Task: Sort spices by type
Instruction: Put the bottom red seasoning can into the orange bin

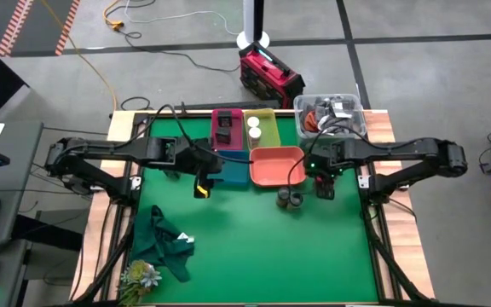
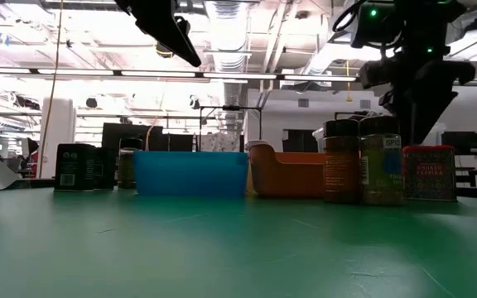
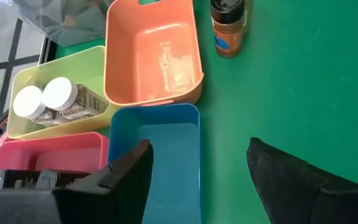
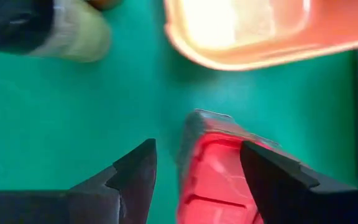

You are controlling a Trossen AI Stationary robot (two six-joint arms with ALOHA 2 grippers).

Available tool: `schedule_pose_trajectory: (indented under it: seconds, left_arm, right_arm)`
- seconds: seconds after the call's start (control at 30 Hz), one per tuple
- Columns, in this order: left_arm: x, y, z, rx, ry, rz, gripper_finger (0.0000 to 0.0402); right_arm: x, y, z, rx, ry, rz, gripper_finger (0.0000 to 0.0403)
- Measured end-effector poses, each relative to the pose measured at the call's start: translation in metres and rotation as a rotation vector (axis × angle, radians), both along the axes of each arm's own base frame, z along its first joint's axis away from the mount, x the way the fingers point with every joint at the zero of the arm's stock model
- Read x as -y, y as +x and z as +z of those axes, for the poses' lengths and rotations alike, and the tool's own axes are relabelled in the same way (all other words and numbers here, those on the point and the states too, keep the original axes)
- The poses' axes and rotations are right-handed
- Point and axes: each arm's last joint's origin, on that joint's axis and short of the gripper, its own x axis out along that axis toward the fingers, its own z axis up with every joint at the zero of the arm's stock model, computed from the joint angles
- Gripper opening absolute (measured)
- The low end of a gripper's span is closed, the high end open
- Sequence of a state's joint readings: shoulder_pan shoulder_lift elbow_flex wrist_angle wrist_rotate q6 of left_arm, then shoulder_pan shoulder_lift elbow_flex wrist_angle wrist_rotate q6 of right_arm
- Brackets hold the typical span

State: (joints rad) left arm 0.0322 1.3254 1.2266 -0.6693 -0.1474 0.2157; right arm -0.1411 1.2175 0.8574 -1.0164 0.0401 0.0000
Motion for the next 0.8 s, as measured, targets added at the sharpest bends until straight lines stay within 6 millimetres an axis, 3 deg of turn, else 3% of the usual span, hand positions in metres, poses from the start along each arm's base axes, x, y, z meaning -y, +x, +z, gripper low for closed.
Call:
schedule_pose_trajectory:
  seconds: [0.47, 0.8]
  left_arm:
    - [-0.007, 0.0, 0.0, 0.004, 0.014, 0.014, 0.0247]
    - [-0.007, 0.0, 0.0, -0.003, 0.016, 0.011, 0.0247]
  right_arm:
    - [-0.001, 0.003, 0.015, 0.018, -0.018, 0.04, 0.0272]
    - [0.014, 0.011, -0.001, -0.076, 0.019, 0.021, 0.0391]
